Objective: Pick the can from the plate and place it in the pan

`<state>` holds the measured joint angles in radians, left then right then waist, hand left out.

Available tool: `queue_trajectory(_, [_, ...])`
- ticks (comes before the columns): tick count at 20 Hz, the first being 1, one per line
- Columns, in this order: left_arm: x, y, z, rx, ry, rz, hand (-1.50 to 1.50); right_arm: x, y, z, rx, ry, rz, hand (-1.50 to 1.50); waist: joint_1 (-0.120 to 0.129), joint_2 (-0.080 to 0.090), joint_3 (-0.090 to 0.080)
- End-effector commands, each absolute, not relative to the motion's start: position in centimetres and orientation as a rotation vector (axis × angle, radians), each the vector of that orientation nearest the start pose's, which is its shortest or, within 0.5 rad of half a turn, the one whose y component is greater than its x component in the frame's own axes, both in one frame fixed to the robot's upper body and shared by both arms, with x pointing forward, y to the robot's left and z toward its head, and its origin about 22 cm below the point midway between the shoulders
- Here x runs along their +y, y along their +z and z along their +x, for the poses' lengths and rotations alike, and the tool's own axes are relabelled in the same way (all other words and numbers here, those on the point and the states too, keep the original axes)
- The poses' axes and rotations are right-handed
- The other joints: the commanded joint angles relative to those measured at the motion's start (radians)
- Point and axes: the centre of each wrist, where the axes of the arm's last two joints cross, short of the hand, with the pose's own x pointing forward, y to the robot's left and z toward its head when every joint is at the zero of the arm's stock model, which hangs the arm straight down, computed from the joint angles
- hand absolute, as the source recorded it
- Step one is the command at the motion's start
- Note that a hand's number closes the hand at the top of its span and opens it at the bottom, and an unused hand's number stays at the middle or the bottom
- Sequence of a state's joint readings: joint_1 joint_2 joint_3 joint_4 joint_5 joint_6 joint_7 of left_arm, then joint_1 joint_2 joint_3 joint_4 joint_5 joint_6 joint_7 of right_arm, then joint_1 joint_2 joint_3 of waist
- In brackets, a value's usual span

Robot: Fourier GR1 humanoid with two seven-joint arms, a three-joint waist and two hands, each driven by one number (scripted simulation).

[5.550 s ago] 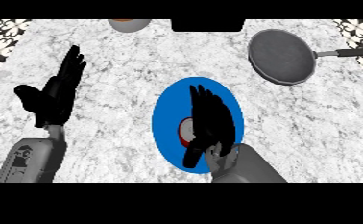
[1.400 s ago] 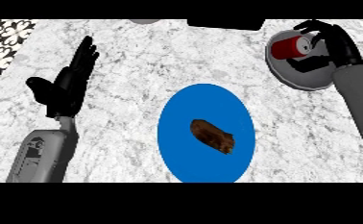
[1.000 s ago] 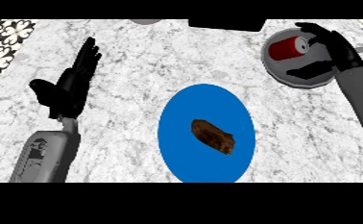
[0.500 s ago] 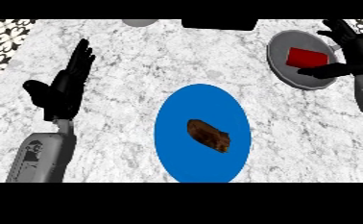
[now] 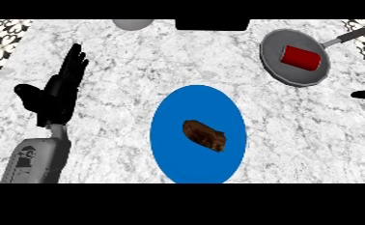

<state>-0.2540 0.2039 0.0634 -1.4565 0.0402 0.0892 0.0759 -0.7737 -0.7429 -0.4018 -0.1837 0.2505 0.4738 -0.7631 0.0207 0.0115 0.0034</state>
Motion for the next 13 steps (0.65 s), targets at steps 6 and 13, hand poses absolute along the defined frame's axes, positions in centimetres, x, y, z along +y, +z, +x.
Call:
queue_trajectory(6, [27.3, 5.5, 30.0, -1.619, -0.051, 0.183, 0.00, -54.6, 7.7, 28.4, -1.789, 0.319, -0.032, -1.50, -0.018, -0.010, -0.001])
queue_trajectory(13, [28.2, 5.6, 29.7, -1.609, -0.059, 0.206, 0.00, -54.9, 8.0, 27.5, -1.771, 0.393, -0.089, -1.50, -0.026, -0.014, -0.003])
